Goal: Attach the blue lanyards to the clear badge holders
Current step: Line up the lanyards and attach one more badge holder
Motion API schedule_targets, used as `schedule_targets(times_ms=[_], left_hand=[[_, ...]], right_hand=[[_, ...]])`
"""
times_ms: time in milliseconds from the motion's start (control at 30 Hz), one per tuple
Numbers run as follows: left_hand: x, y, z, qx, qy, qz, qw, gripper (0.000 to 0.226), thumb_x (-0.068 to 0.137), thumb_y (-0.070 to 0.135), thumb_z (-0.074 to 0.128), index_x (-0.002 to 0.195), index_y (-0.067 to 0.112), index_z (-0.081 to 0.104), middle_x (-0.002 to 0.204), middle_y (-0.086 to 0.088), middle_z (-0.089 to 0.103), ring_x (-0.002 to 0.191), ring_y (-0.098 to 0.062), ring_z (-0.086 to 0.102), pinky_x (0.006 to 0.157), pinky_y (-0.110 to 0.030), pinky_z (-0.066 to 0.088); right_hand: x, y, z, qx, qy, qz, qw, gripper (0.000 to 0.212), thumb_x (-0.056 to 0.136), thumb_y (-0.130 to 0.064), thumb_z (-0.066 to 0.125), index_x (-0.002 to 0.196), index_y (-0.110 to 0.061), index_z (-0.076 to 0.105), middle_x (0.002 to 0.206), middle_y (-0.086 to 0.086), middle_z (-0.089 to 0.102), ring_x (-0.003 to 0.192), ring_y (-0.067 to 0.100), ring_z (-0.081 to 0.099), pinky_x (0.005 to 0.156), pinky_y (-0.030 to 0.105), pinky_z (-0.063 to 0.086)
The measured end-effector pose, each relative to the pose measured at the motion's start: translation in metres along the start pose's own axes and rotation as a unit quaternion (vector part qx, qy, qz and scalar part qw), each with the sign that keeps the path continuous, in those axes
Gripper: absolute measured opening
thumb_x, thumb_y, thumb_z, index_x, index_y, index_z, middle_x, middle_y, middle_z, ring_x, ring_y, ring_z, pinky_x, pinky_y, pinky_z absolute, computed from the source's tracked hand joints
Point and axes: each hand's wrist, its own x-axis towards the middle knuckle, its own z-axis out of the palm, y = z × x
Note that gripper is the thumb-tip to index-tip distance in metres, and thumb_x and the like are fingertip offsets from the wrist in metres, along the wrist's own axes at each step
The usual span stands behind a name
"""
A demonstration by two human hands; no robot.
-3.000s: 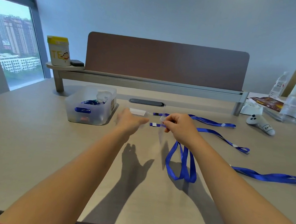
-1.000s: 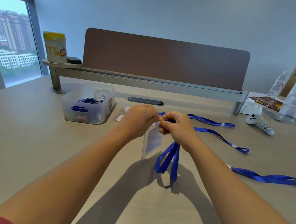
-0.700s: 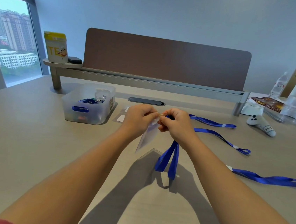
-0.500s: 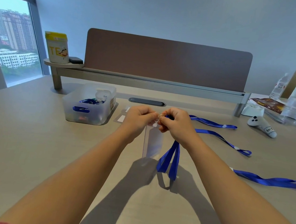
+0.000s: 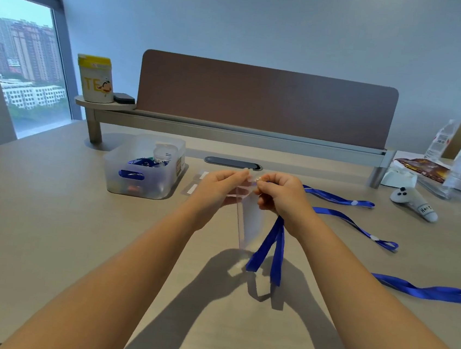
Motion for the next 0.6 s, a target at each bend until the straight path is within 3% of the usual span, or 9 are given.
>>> schedule_targets(times_ms=[133, 233, 333, 467, 600], left_hand=[[-0.003, -0.004, 0.005, 0.134, 0.022, 0.009, 0.991, 0.037, 0.089, 0.014, 0.053, 0.124, 0.005, 0.049, 0.109, -0.002, 0.054, 0.101, -0.016, 0.051, 0.086, -0.028, 0.045], [-0.001, -0.013, 0.001, 0.224, 0.07, 0.031, 0.971, 0.024, 0.091, 0.015, 0.05, 0.11, 0.003, 0.059, 0.111, -0.014, 0.063, 0.093, -0.017, 0.054, 0.076, -0.026, 0.047], [0.0, -0.016, -0.002, 0.296, 0.16, 0.083, 0.938, 0.023, 0.092, 0.018, 0.05, 0.105, 0.004, 0.062, 0.11, -0.015, 0.066, 0.086, -0.016, 0.053, 0.062, -0.017, 0.041], [-0.002, -0.012, -0.006, 0.399, 0.21, 0.205, 0.869, 0.021, 0.089, 0.013, 0.055, 0.102, 0.002, 0.066, 0.097, -0.017, 0.073, 0.084, -0.031, 0.067, 0.062, -0.025, 0.047], [-0.001, -0.014, -0.01, 0.519, 0.215, 0.328, 0.76, 0.017, 0.077, 0.011, 0.057, 0.081, 0.006, 0.073, 0.067, -0.01, 0.076, 0.054, -0.025, 0.069, 0.043, -0.023, 0.051]], right_hand=[[0.001, -0.003, 0.001, 0.046, 0.013, 0.061, 0.997, 0.022, 0.094, -0.012, 0.045, 0.075, -0.018, 0.054, 0.064, 0.001, 0.051, 0.051, 0.009, 0.046, 0.047, 0.014, 0.046], [0.001, -0.004, 0.001, 0.032, 0.018, 0.07, 0.997, 0.023, 0.093, -0.012, 0.046, 0.072, -0.017, 0.054, 0.06, 0.001, 0.046, 0.049, 0.01, 0.039, 0.043, 0.015, 0.039], [0.0, -0.003, 0.0, -0.041, 0.034, 0.05, 0.997, 0.025, 0.092, -0.013, 0.05, 0.068, -0.018, 0.053, 0.06, 0.0, 0.045, 0.052, 0.011, 0.037, 0.049, 0.02, 0.035], [-0.001, -0.002, 0.003, -0.153, 0.056, -0.014, 0.987, 0.015, 0.089, -0.013, 0.052, 0.087, -0.005, 0.064, 0.065, -0.003, 0.05, 0.066, 0.014, 0.046, 0.064, 0.026, 0.04], [0.001, 0.0, 0.004, -0.297, 0.048, -0.037, 0.953, 0.021, 0.089, -0.011, 0.05, 0.097, 0.0, 0.066, 0.08, 0.006, 0.059, 0.077, 0.019, 0.051, 0.073, 0.035, 0.047]])
